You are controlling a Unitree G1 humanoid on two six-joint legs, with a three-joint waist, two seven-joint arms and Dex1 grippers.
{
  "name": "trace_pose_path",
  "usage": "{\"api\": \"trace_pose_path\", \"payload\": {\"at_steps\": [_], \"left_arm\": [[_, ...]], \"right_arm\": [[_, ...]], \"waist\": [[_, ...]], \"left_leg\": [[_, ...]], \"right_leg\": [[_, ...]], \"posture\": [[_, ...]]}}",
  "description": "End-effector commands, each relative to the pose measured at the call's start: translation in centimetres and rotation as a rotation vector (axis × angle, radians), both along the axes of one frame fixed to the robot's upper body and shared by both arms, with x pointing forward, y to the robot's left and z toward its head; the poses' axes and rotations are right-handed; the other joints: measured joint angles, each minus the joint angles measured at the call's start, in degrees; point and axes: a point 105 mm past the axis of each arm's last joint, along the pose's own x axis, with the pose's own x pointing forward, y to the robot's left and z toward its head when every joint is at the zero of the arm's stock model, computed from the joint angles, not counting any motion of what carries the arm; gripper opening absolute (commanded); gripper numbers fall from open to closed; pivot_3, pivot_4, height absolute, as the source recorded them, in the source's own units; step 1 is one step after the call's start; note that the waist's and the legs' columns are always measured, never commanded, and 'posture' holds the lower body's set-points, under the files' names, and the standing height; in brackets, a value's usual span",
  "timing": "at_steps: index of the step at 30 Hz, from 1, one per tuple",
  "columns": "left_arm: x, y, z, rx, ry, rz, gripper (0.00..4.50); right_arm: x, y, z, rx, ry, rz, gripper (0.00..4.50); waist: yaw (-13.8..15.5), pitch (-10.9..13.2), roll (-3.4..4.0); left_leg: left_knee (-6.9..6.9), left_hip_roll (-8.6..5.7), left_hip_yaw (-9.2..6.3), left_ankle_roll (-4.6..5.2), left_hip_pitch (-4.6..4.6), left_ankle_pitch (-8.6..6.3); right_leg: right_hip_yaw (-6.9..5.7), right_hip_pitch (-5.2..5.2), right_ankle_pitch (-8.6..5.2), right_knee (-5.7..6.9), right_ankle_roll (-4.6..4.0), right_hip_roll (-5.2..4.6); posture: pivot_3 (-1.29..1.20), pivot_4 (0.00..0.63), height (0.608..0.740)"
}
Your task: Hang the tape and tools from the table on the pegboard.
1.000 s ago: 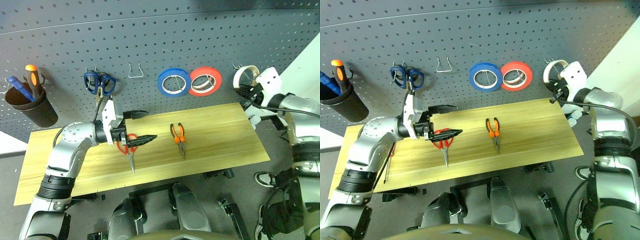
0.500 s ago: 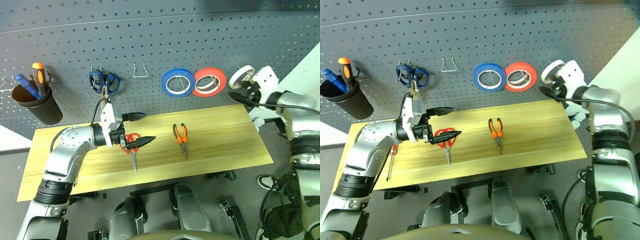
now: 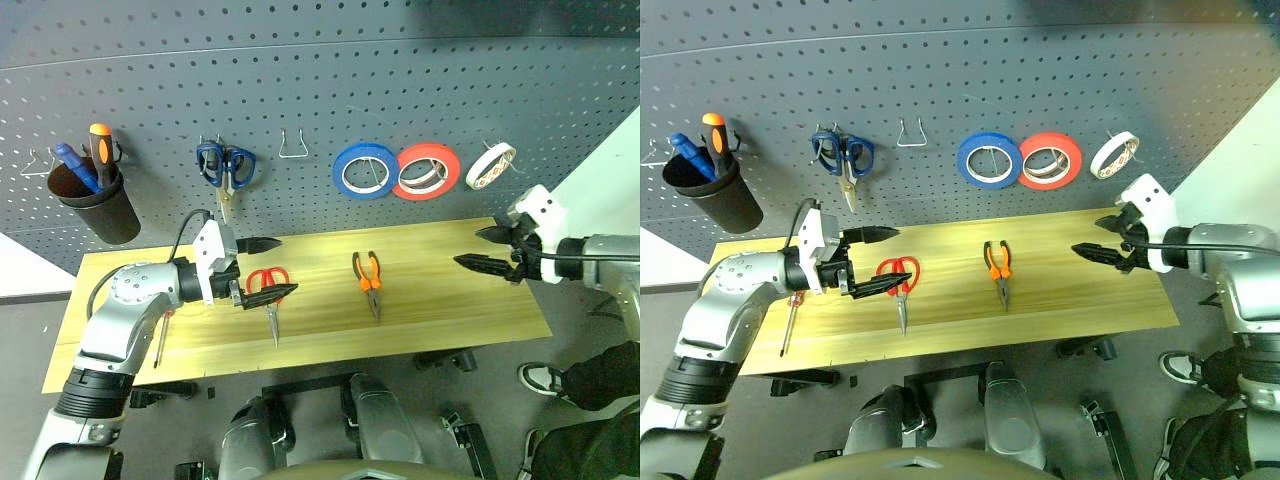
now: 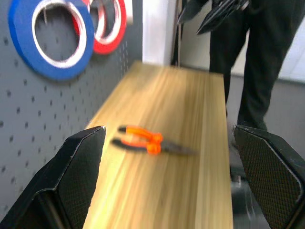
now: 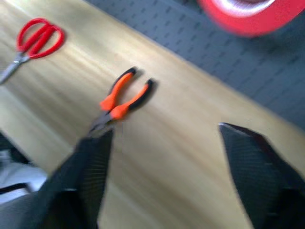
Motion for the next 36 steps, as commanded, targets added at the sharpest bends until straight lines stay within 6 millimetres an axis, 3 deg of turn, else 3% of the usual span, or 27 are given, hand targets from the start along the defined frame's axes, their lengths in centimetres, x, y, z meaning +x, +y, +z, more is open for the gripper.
{"api": "trace_pose_path", "payload": {"at_steps": [1, 6, 10, 16, 21, 27, 36], "left_arm": [[-0.4, 1.4, -0.1, 0.054, -0.007, 0.020, 4.50], [-0.8, 2.7, -1.7, 0.165, 0.036, 0.051, 4.50], [-1.3, 3.2, -2.2, 0.200, 0.072, 0.048, 4.50], [-1.0, 3.6, -2.1, 0.191, 0.088, 0.064, 4.50], [-1.3, 3.1, -1.5, 0.170, 0.090, 0.055, 4.50], [-1.0, 2.3, -1.6, 0.139, 0.093, 0.050, 4.50], [1.5, -0.5, -2.0, 0.114, 0.039, 0.042, 4.50]], "right_arm": [[1.1, 1.6, -2.3, -0.046, 0.046, -0.059, 4.47], [3.6, 3.4, -4.5, -0.048, 0.101, -0.202, 4.47], [4.8, 5.5, -4.7, 0.004, 0.157, -0.257, 4.47], [6.2, 6.4, -4.9, -0.016, 0.199, -0.354, 4.47], [6.3, 7.2, -4.3, 0.013, 0.250, -0.383, 4.47], [5.8, 8.3, -5.3, 0.010, 0.305, -0.368, 4.47], [5.9, 8.3, -6.2, -0.026, 0.289, -0.374, 4.47]], "waist": [[0.04, -0.03, -0.03], [0.31, -0.03, 0.00], [1.10, 0.00, 0.00], [3.14, 0.75, 0.09], [4.47, 2.99, 0.17], [5.53, 5.30, 0.30], [6.47, 7.24, 0.21]], "left_leg": [[0.00, 0.01, -0.01, 0.00, -0.01, 0.00], [-0.02, -0.02, 0.02, 0.00, -0.10, 0.01], [-0.05, 0.02, 0.01, 0.01, -0.11, 0.01], [-0.11, 0.07, 0.03, 0.04, -0.08, -0.03], [-0.17, -0.06, 0.07, 0.24, -0.14, 0.09], [-0.24, -0.10, 0.07, 0.31, -0.19, 0.13], [-0.29, -0.14, 0.13, 0.33, -0.28, 0.12]], "right_leg": [[-0.01, -0.01, -0.02, 0.00, -0.04, 0.00], [-0.01, -0.13, -0.02, 0.02, -0.06, -0.06], [-0.01, -0.14, -0.03, 0.01, -0.06, -0.13], [0.00, -0.18, -0.12, 0.00, -0.25, -0.25], [-0.03, -0.23, -0.17, -0.02, -0.42, -0.59], [-0.02, -0.27, -0.17, -0.06, -0.41, -0.67], [-0.07, -0.34, -0.06, -0.13, -0.18, -0.67]], "posture": [[-0.21, 0.152, 0.730], [-0.18, 0.179, 0.730], [-0.16, 0.211, 0.730], [-0.14, 0.285, 0.730], [-0.12, 0.347, 0.730], [-0.10, 0.382, 0.730], [-0.10, 0.396, 0.730]]}}
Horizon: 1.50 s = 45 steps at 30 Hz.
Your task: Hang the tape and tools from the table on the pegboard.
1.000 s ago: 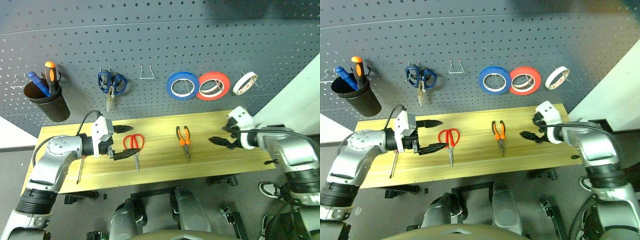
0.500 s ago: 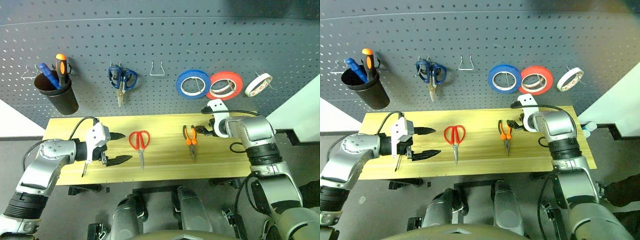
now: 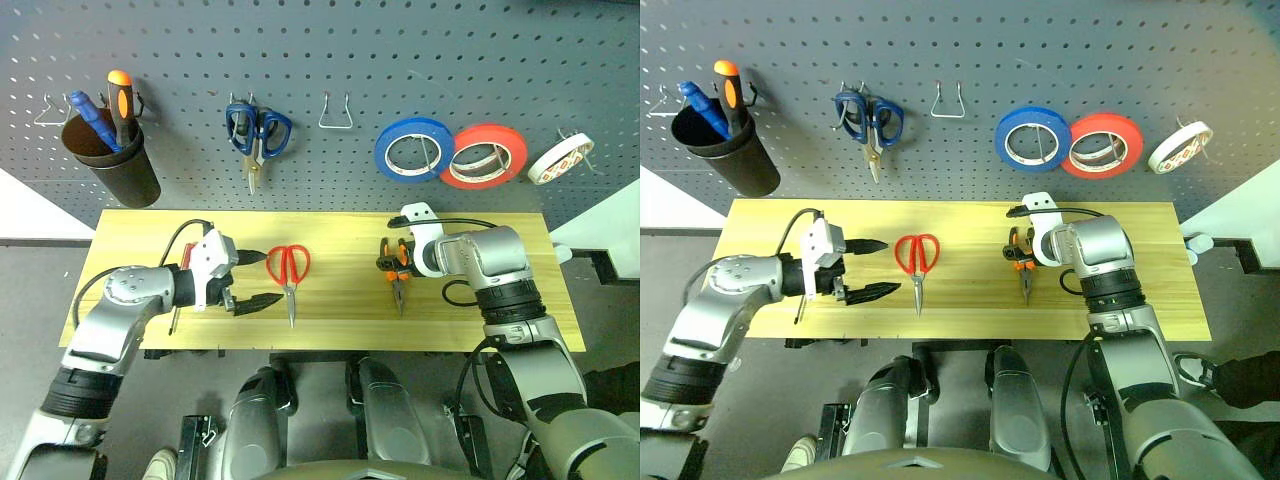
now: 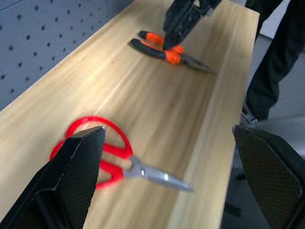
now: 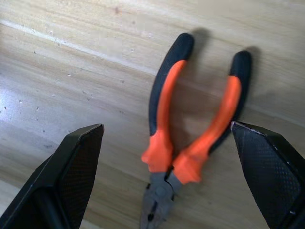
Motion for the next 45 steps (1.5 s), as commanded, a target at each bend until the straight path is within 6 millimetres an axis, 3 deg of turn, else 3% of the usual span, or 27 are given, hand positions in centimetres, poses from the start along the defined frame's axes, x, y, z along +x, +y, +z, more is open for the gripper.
{"api": "trace_pose_path", "payload": {"at_steps": [1, 9, 15, 23, 26, 32, 37, 45], "left_arm": [[0.6, -1.3, -0.1, 0.003, -0.033, -0.025, 4.50], [2.1, -3.9, -0.2, -0.015, -0.070, -0.073, 4.50], [2.3, -3.9, -0.4, -0.006, -0.072, -0.070, 4.50], [2.3, -3.8, -0.7, 0.000, -0.070, -0.068, 4.50], [2.2, -3.8, -0.8, -0.002, -0.068, -0.066, 4.50], [1.9, -3.3, -0.9, 0.001, -0.066, -0.058, 4.50], [1.6, -2.7, -1.1, 0.003, -0.062, -0.050, 4.50], [0.0, -0.8, -0.2, -0.068, -0.053, -0.056, 4.50]], "right_arm": [[0.2, -0.4, 0.1, -0.020, -0.023, -0.007, 4.47], [-0.2, 0.2, -0.5, 0.002, -0.003, -0.020, 4.47], [-0.8, 1.5, -1.6, 0.002, 0.017, -0.026, 4.47], [-0.3, 0.9, -2.2, -0.044, 0.014, -0.074, 4.47], [-0.6, 0.8, -2.4, -0.068, 0.029, -0.057, 3.94], [-0.8, 0.9, -2.5, -0.100, 0.028, -0.020, 2.12], [-0.7, 1.2, -2.0, -0.091, 0.022, 0.014, 2.09], [-3.2, 2.6, 3.3, 0.087, -0.043, 0.283, 2.09]], "waist": [[-0.04, 0.34, -0.07], [-0.25, 0.56, -0.08], [-0.30, 0.63, -0.06], [-0.23, 0.63, -0.07], [-0.23, 0.63, -0.07], [-0.34, 0.62, -0.07], [-0.29, 0.62, -0.07], [-0.29, 0.59, -0.09]], "left_leg": [[0.00, 0.00, 0.00, 0.00, -0.02, 0.00], [-0.12, 0.02, 0.06, 0.00, -0.24, 0.02], [-0.16, 0.03, 0.07, 0.00, -0.34, 0.02], [-0.14, 0.02, 0.07, -0.01, -0.49, 0.02], [-0.15, 0.02, 0.06, 0.00, -0.50, 0.02], [-0.15, 0.02, 0.05, -0.01, -0.82, 0.03], [-0.15, 0.02, 0.04, -0.02, -0.83, 0.03], [-0.15, 0.01, 0.04, -0.35, -1.26, 0.23]], "right_leg": [[-0.01, -0.01, 0.01, 0.00, 0.02, 0.00], [0.00, -0.28, 0.00, 0.00, 0.07, 0.03], [0.01, -0.41, -0.01, 0.00, 0.08, 0.03], [0.00, -0.55, -0.01, 0.00, 0.08, 0.01], [0.00, -0.57, -0.01, 0.00, 0.08, 0.01], [-0.01, -0.89, -0.01, -0.02, 0.09, 0.01], [-0.03, -0.90, -0.01, -0.02, 0.09, 0.02], [-0.08, -1.24, -0.01, -0.07, 0.13, 0.03]], "posture": [[-0.10, 0.398, 0.730], [-0.12, 0.401, 0.730], [-0.13, 0.402, 0.730], [-0.12, 0.402, 0.730], [-0.12, 0.398, 0.730], [-0.11, 0.384, 0.730], [-0.10, 0.362, 0.730], [-0.13, 0.287, 0.730]]}}
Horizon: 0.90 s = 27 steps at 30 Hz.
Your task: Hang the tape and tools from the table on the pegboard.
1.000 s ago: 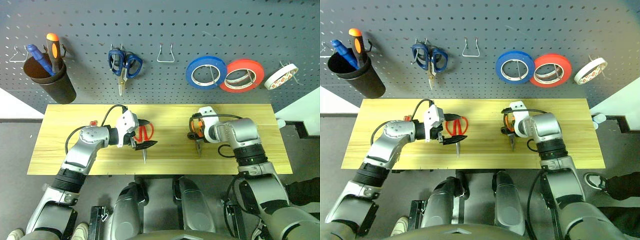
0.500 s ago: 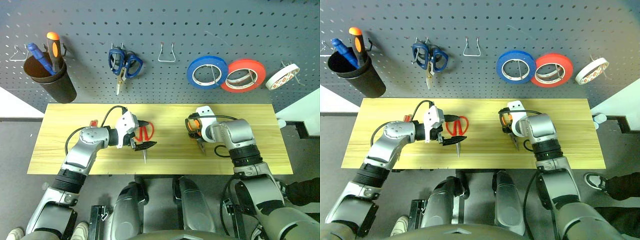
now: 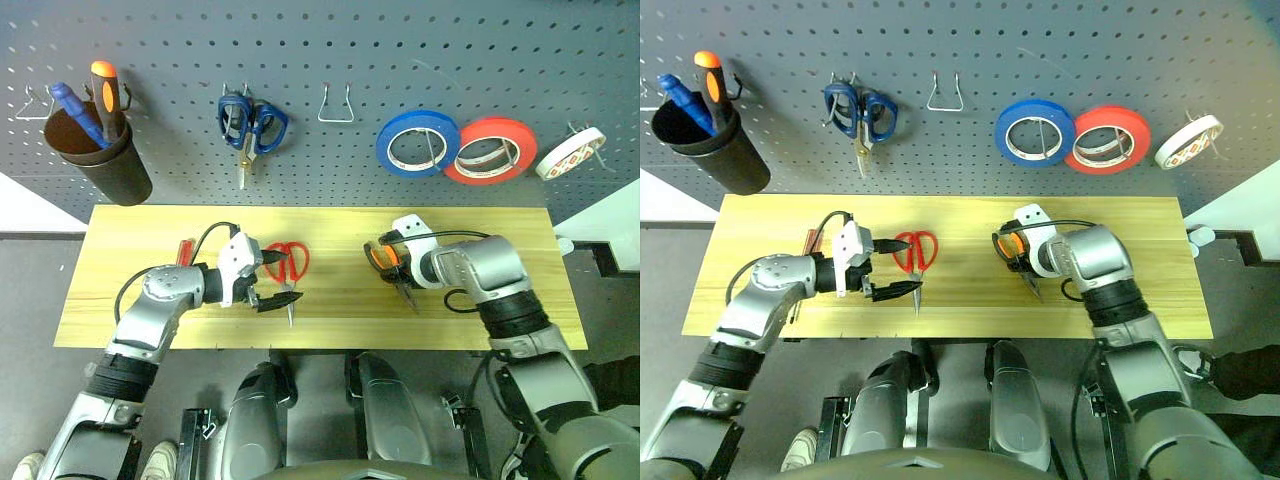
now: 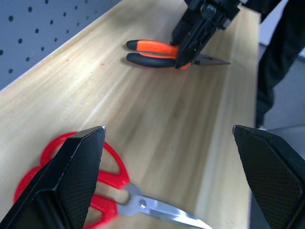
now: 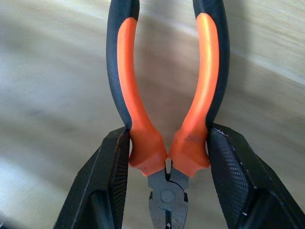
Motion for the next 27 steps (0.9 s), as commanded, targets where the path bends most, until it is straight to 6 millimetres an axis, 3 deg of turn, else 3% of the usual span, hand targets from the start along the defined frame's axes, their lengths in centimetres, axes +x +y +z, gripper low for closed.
{"api": "trace_pose_path", "payload": {"at_steps": [1, 6, 13, 22, 27], "left_arm": [[-0.8, 0.9, 1.7, -0.040, -0.055, -0.015, 4.50], [-1.8, 2.0, 2.9, -0.090, -0.078, -0.011, 4.50], [-3.1, 3.4, 6.8, -0.188, -0.149, -0.030, 4.50], [-4.6, 4.4, 11.6, -0.300, -0.215, -0.050, 4.50], [-4.9, 5.3, 13.4, -0.357, -0.260, -0.006, 4.50]], "right_arm": [[-1.1, 1.3, 3.5, 0.114, -0.056, 0.114, 2.09], [-2.8, 1.6, 5.7, 0.141, -0.096, 0.198, 2.09], [-5.5, 3.5, 13.1, 0.358, -0.340, 0.432, 2.09], [-5.4, 4.8, 19.0, 0.534, -0.600, 0.506, 2.09], [-4.2, 5.4, 20.7, 0.546, -0.705, 0.484, 2.09]], "waist": [[-0.06, -0.06, -0.06], [-0.12, -0.27, -0.19], [-0.10, -1.09, -0.44], [-0.46, -4.29, -0.89], [-0.40, -6.17, -0.90]], "left_leg": [[0.01, 0.00, 0.00, 0.00, -0.04, 0.00], [0.04, 0.00, -0.07, -0.01, -0.10, 0.00], [0.23, -0.05, -0.12, 0.02, -0.63, 0.03], [0.25, -0.12, -0.11, 0.10, -0.59, 0.09], [0.37, -0.15, -0.11, 0.12, -0.56, 0.16]], "right_leg": [[-0.01, -0.03, 0.01, 0.00, 0.01, 0.01], [-0.08, -0.02, 0.03, -0.01, 0.04, 0.02], [-0.15, -0.38, 0.16, -0.04, 0.22, 0.11], [-0.16, -0.30, 0.30, -0.05, 0.31, 0.15], [-0.15, -0.21, 0.42, -0.05, 0.30, 0.25]], "posture": [[-0.13, 0.274, 0.730], [-0.14, 0.231, 0.730], [-0.15, 0.179, 0.730], [-0.13, 0.115, 0.730], [-0.10, 0.090, 0.730]]}}
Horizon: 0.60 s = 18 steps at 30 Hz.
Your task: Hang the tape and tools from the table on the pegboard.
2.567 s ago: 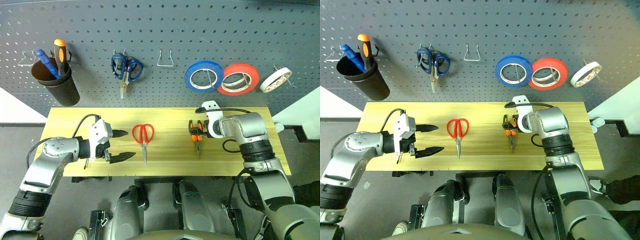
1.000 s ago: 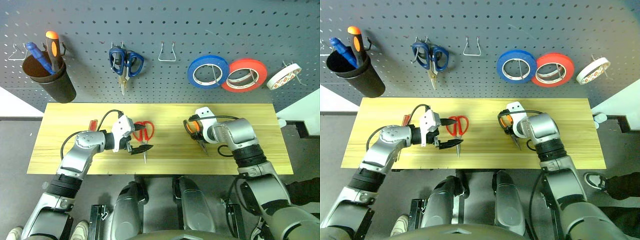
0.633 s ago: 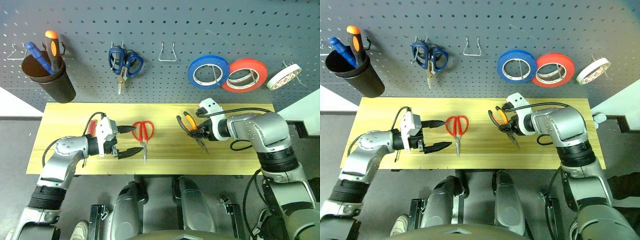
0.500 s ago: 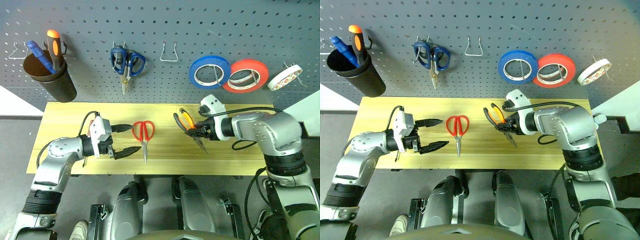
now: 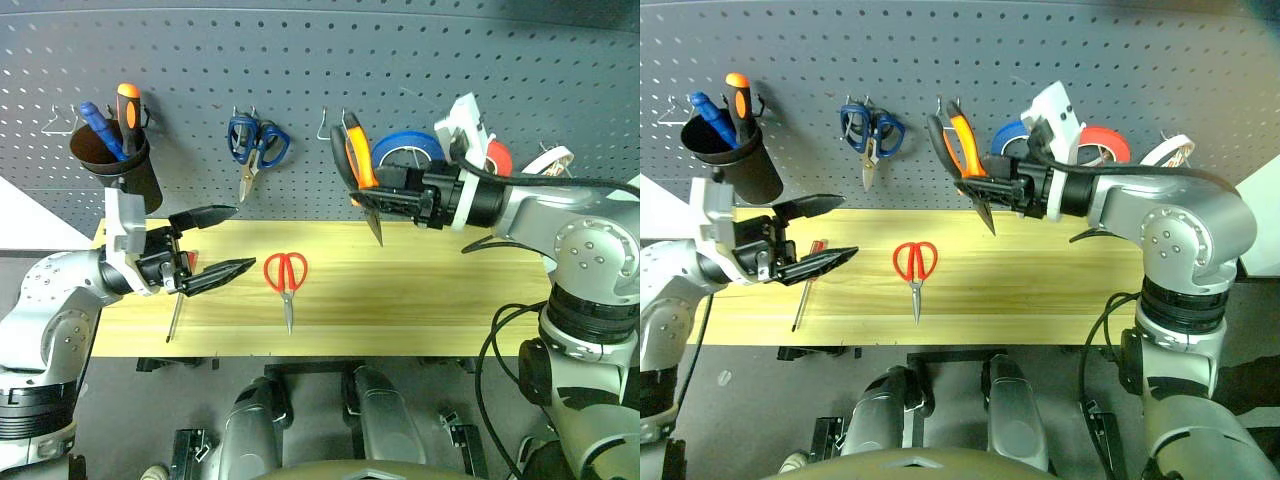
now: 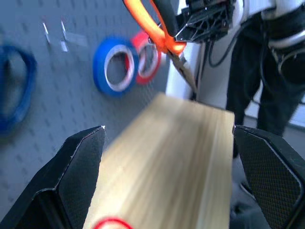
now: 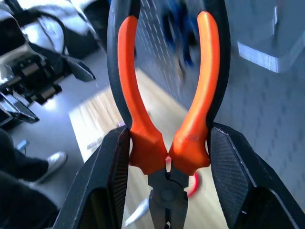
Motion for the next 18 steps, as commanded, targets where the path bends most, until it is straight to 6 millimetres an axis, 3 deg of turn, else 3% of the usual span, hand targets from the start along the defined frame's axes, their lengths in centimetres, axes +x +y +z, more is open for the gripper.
{"api": "trace_pose_path", "payload": {"at_steps": [1, 9, 14, 18], "left_arm": [[-0.5, 0.7, 1.8, -0.033, -0.058, 0.026, 4.50], [0.7, 2.3, 3.6, -0.071, -0.121, 0.135, 4.50], [2.4, 3.6, 3.4, -0.068, -0.161, 0.237, 4.50], [2.8, 3.4, 2.8, -0.081, -0.167, 0.251, 4.50]], "right_arm": [[0.5, 0.3, 2.6, 0.059, -0.136, -0.022, 2.09], [3.7, 2.0, 5.5, 0.187, -0.238, -0.153, 2.09], [5.8, 2.7, 6.4, 0.232, -0.264, -0.269, 2.09], [6.8, 2.6, 6.3, 0.249, -0.291, -0.345, 2.09]], "waist": [[0.06, -0.71, 0.00], [0.41, -2.79, 0.00], [0.51, -3.94, 0.09], [0.58, -4.30, 0.02]], "left_leg": [[0.04, 0.00, 0.01, 0.00, 0.01, 0.00], [0.10, 0.18, 0.02, -0.23, 0.07, 0.19], [0.05, 0.19, 0.04, -0.21, 0.08, 0.31], [0.03, 0.19, 0.04, -0.20, 0.08, 0.32]], "right_leg": [[0.00, 0.02, 0.02, 0.00, -0.02, 0.04], [-0.01, 0.10, 0.30, -0.01, -0.31, 0.37], [-0.03, 0.10, 0.32, 0.00, -0.34, 0.40], [-0.03, 0.10, 0.32, 0.00, -0.34, 0.40]], "posture": [[-0.10, 0.088, 0.730], [-0.07, 0.065, 0.730], [-0.06, 0.058, 0.730], [-0.06, 0.058, 0.730]]}}
